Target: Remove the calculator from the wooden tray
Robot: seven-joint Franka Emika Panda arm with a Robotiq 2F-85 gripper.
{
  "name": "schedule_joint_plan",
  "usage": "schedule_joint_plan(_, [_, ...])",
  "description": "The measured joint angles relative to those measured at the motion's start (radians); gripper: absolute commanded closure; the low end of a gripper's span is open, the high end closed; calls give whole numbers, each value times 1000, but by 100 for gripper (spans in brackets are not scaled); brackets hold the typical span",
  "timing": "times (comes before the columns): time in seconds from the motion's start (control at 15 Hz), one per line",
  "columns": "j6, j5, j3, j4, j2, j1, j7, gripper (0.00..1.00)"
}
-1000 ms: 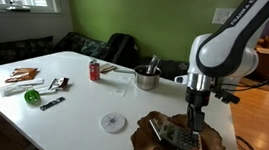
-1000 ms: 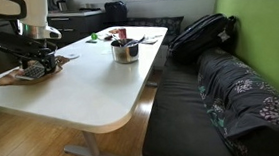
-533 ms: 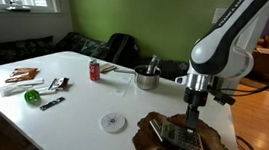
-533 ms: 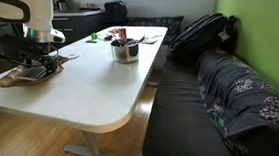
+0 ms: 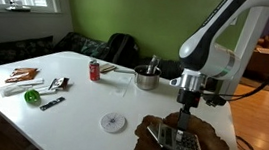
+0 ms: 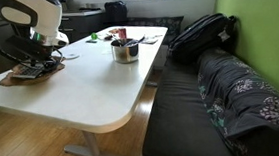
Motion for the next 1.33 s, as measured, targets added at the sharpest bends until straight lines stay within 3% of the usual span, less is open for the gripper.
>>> schedule_joint_plan(0.27, [-167,93,-5,44,9,-18,-175,98])
schedule_joint_plan(0.6, [-318,183,-53,68,7,-12,-289,95])
schedule_joint_plan(0.87, [-338,315,-116,47,-56,-10,-307,95])
schedule_joint_plan(1.33, [-305,364,-375,-209,-369,-42,-272,95])
